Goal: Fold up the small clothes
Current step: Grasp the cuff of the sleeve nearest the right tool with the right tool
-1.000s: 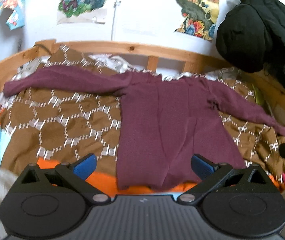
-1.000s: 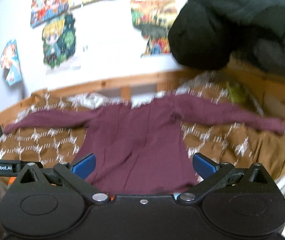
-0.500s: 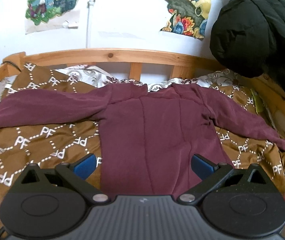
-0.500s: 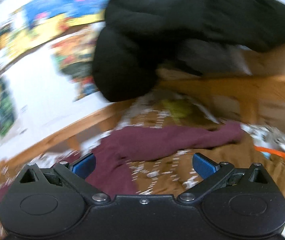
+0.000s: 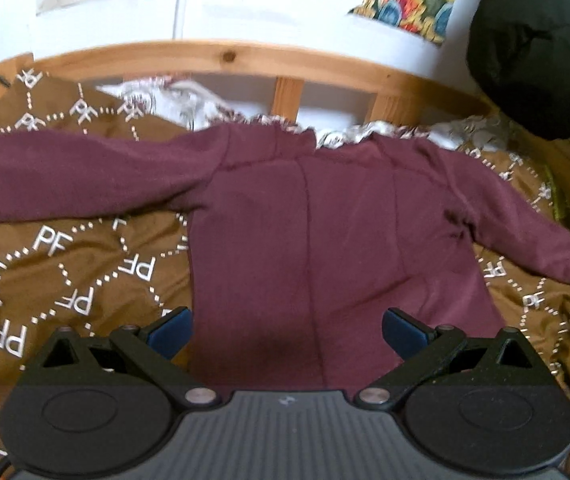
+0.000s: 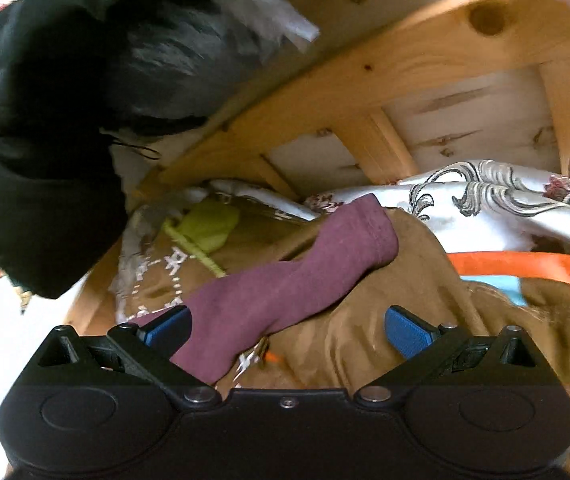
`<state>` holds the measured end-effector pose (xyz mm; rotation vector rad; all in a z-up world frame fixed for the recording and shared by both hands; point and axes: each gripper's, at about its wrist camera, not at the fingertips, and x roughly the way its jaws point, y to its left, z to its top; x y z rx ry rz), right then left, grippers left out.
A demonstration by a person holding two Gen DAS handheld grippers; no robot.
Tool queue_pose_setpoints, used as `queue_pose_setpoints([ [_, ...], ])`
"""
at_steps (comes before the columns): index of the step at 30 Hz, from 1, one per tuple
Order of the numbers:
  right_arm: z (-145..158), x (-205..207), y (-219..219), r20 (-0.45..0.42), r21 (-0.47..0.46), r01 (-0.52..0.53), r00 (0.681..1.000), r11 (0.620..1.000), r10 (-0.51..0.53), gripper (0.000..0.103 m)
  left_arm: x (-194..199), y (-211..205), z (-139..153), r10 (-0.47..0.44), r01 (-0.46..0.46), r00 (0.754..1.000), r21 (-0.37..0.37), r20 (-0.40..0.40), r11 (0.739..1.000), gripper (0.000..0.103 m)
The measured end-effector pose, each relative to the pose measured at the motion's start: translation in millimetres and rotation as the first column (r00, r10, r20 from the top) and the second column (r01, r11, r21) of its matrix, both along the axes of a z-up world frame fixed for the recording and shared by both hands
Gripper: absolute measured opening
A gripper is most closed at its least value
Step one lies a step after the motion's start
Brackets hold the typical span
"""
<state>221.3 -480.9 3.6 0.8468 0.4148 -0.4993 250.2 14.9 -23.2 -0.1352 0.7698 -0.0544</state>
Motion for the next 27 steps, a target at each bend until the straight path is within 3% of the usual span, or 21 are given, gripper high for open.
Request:
queue_pose_setpoints([
  [4,-9.7,23.2,-1.8,-0.03,-0.064,0.045,0.998,0.997,-0.047,0.091,8.0,5.9,-10.9,0.033,-0.033,0.999,0.028,-0.015,0.999,0.102],
  [7,-14.3,35.3,-4.7,-0.062,-0.094,0.114,0.991,0.989,-0.12,0.085,12.0,18.0,-14.1,0.077,-0.078,0.996,-0.017,-0.042,0.997,0.102],
  [9,-18.9,43.4,-8.5,-0.095,-0.106,0.163,0.98,0.981,-0.173,0.074,13.8,27.3,-16.5,0.104,-0.108,0.992,-0.057,-0.071,0.993,0.102],
  [13,-28.9,53.2,-13.9,-0.138,-0.132,0.217,0.962,0.967,-0.235,0.063,15.1,39.0,-21.2,0.131,-0.144,0.984,-0.1,-0.12,0.985,0.102],
  [15,-32.9,57.2,-14.7,-0.15,-0.163,0.22,0.958,0.962,-0.245,0.034,16.2,40.8,-22.1,0.141,-0.156,0.981,-0.109,-0.132,0.982,0.102],
  [17,-33.2,58.0,-12.0,-0.154,-0.215,0.218,0.955,0.952,-0.253,0.018,16.2,41.5,-21.9,0.14,-0.156,0.981,-0.119,-0.134,0.981,0.102],
  [20,-26.9,60.9,-1.0,-0.135,-0.286,0.184,0.964,0.941,-0.229,0.011,14.9,41.1,-20.1,0.138,-0.154,0.982,-0.121,-0.131,0.981,0.102],
  [23,-7.7,61.1,23.5,-0.076,-0.423,0.126,0.982,0.897,-0.174,0.01,13.1,41.3,-17.0,0.14,-0.154,0.983,-0.12,-0.122,0.981,0.102],
  [27,25.9,61.0,75.5,0.02,-0.655,0.03,1.0,0.755,-0.022,0.009,10.5,43.3,-12.6,0.15,-0.162,0.983,-0.119,-0.106,0.98,0.102],
])
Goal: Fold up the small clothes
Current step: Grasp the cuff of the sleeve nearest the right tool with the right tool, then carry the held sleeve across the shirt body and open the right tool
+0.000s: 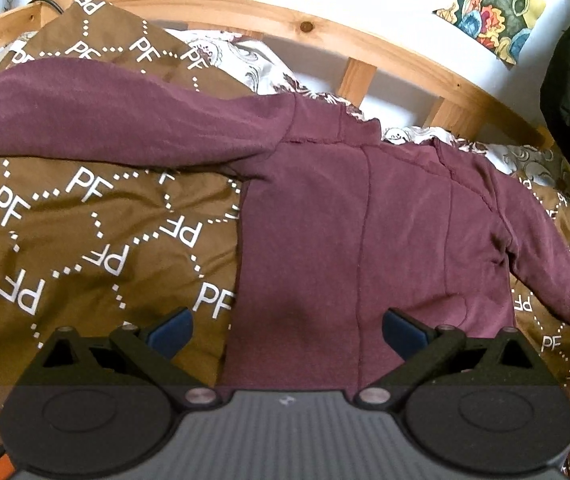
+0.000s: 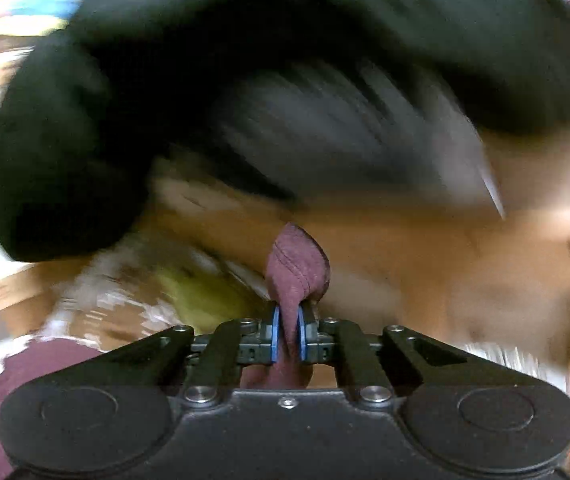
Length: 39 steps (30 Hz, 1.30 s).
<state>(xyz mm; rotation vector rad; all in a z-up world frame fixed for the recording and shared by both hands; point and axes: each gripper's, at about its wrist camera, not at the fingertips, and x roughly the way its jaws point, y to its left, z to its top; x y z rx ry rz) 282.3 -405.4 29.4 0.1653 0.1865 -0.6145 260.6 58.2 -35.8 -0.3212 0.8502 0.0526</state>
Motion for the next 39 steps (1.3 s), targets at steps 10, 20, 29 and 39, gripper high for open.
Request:
queue_pose_setpoints([
  [10,13.4,-17.9,173.3,-0.102,-0.542,-0.49,0.845,0.683,0.526,0.009,-3.6,12.1,6.8,0.042,-0.042,0.999,-0.016,0.027,0.999,0.102],
  [20,-51.8,-68.4,279.1,-0.401,-0.635,-0.734,0.581,0.242,0.708,0.009,-5.5,29.7,5.2,0.128,-0.126,0.991,-0.064,0.031,0.99,0.102],
  [29,-86.2,-74.1,297.9,-0.544,-0.468,-0.873,0.405,0.135,0.735,0.012,-3.9,35.0,1.3,0.154,-0.151,0.988,-0.084,0.03,0.985,0.102],
  [39,-90.0,-85.3,272.2,-0.621,-0.196,-0.977,0.187,0.08,0.761,0.079,3.9,29.3,-10.9,0.113,-0.113,0.994,-0.076,-0.004,0.991,0.102],
])
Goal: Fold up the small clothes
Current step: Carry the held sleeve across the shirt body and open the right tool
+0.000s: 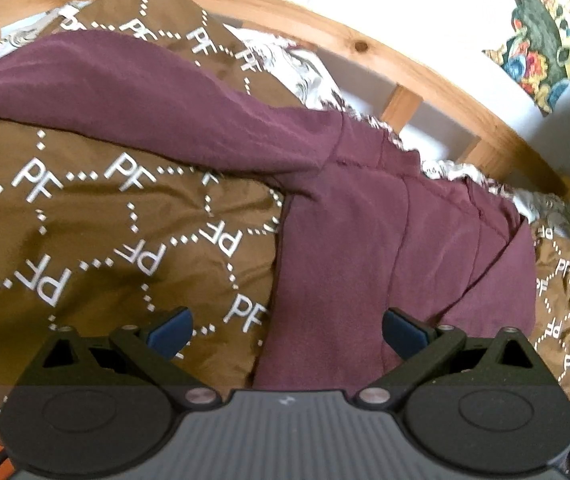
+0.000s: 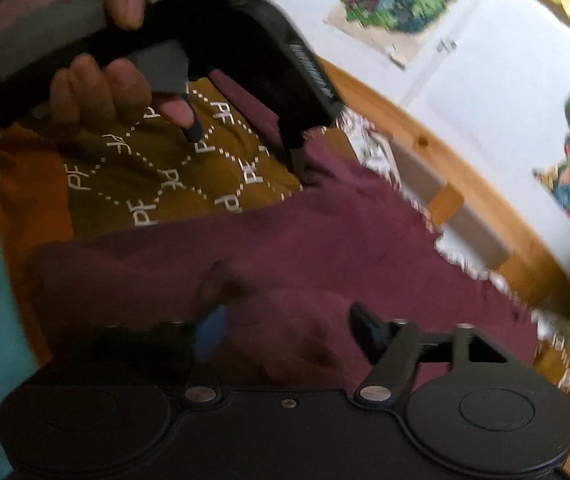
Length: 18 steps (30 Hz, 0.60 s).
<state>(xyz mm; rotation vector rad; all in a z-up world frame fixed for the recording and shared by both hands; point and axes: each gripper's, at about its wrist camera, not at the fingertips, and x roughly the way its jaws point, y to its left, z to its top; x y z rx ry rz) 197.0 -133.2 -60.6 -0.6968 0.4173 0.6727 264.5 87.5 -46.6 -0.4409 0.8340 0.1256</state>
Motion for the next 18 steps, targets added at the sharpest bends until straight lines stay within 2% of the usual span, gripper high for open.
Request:
queue_pose_setpoints([
  [3,10.6,5.9,-25.8,-0.063,0.07,0.106,0.993,0.992,-0.101,0.091,2.9,-10.7,-11.0,-0.035,0.036,0.999,0.013,-0.035,0.999,0.102],
  [5,16.5,15.6,-44.9,-0.091,0.122,0.201,0.977,0.972,-0.191,0.096,3.3,-20.0,-19.5,-0.062,0.064,0.996,0.02,-0.062,0.998,0.102],
  [8,22.3,41.2,-72.8,-0.132,0.194,0.365,0.929,0.91,-0.345,0.097,2.6,-36.0,-34.5,-0.123,0.126,0.986,0.019,-0.11,0.992,0.102],
  [10,23.0,63.2,-92.9,-0.173,0.251,0.464,0.885,0.849,-0.433,0.097,1.0,-46.8,-41.6,-0.164,0.168,0.977,0.02,-0.138,0.986,0.102],
  [12,18.9,84.1,-109.2,-0.186,0.292,0.542,0.84,0.788,-0.509,0.092,-1.4,-58.8,-46.0,-0.205,0.216,0.965,0.051,-0.162,0.975,0.102],
  [16,2.8,127.7,-144.4,-0.242,0.324,0.663,0.748,0.675,-0.618,0.08,-6.0,-79.3,-52.4,-0.244,0.28,0.95,0.184,-0.196,0.942,0.102],
  [18,-6.3,146.2,-159.4,-0.295,0.34,0.706,0.707,0.622,-0.642,0.068,-6.6,-84.5,-55.2,-0.247,0.292,0.945,0.215,-0.214,0.932,0.102],
])
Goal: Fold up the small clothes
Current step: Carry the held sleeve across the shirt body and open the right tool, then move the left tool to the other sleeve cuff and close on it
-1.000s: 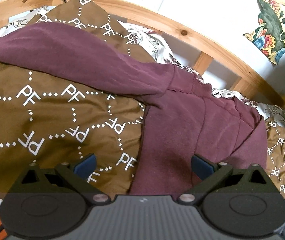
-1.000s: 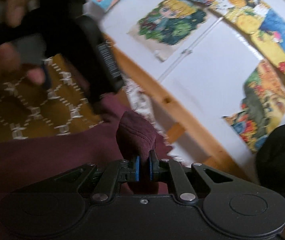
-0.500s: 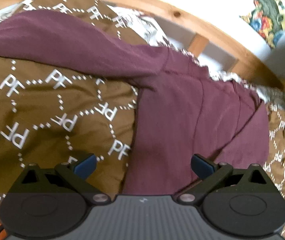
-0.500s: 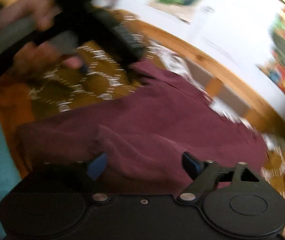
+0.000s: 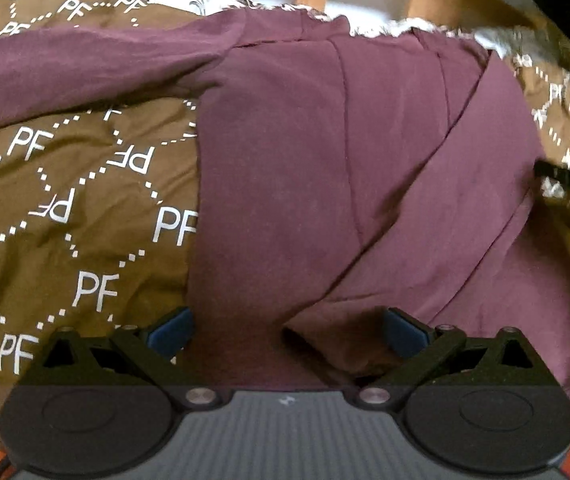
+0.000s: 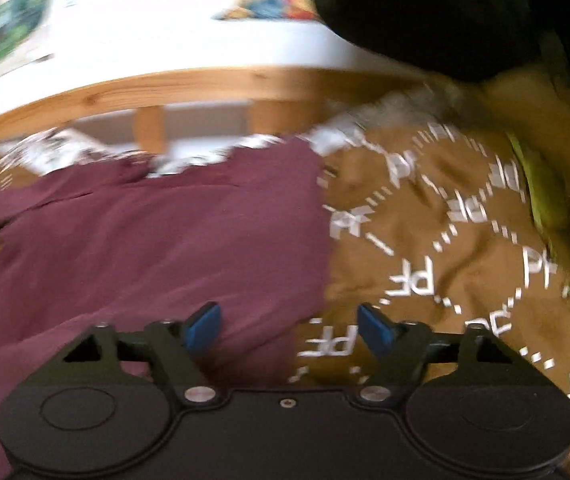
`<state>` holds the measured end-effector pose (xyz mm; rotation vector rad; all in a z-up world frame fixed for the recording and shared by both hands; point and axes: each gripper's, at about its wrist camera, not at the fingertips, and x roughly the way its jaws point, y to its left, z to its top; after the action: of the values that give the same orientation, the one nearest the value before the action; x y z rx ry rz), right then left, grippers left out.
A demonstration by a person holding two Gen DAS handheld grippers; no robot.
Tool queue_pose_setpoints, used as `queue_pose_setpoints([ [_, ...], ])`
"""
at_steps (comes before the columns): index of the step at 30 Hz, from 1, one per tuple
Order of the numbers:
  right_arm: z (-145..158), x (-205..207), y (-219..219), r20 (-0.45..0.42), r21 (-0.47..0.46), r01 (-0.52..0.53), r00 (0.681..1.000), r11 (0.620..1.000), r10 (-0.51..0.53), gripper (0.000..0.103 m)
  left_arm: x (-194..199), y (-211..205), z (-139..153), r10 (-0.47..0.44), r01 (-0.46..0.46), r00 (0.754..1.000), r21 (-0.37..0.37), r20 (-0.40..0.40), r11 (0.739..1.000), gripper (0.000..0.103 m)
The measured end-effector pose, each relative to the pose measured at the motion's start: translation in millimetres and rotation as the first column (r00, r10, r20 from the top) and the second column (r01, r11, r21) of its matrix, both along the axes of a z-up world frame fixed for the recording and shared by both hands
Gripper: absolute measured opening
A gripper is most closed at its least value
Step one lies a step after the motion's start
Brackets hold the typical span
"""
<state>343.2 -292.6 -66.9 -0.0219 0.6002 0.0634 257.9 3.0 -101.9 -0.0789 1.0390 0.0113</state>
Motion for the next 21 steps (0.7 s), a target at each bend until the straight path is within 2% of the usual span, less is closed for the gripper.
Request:
queue_pose_setpoints([
  [4,-14.3,23.3,-25.4,-0.013,0.09,0.043,0.999,0.995,-0.042,0.063,2.0,-4.7,-7.0,-0.005,0.007,1.0,0.069,-0.029,0.998,0.102],
  [7,-14.3,28.4,-31.2,-0.005,0.132,0.011,1.0,0.991,-0.01,0.052,2.6,-7.1,-8.3,-0.019,0.022,0.999,0.094,-0.037,0.995,0.102],
  [8,-13.0,29.2,-31.6,-0.009,0.145,-0.004,1.0,0.989,0.005,0.046,2.0,-7.9,-8.2,-0.023,0.027,0.999,0.1,-0.037,0.995,0.102],
  [10,-12.0,28.7,-30.5,-0.015,0.165,-0.031,0.999,0.986,0.034,0.043,1.0,-8.8,-7.8,-0.03,0.034,0.999,0.112,-0.039,0.993,0.102],
  [13,-11.2,30.1,-22.9,-0.036,0.153,-0.064,0.997,0.986,0.071,0.034,2.6,-8.2,-9.5,-0.035,0.039,0.999,0.117,-0.041,0.992,0.102],
  [15,-12.4,30.6,-19.8,-0.049,0.135,-0.058,0.997,0.989,0.065,0.013,3.2,-7.2,-9.3,-0.032,0.036,0.999,0.113,-0.039,0.993,0.102],
  [17,-7.6,30.8,-19.7,-0.032,0.129,-0.033,0.999,0.991,0.038,0.008,2.3,-6.6,-7.5,-0.028,0.031,0.999,0.106,-0.029,0.994,0.102],
  [21,6.6,28.1,-28.5,0.026,0.113,0.025,0.999,0.993,-0.028,0.007,1.8,-8.9,-7.7,-0.033,0.036,0.999,0.111,-0.024,0.993,0.102],
])
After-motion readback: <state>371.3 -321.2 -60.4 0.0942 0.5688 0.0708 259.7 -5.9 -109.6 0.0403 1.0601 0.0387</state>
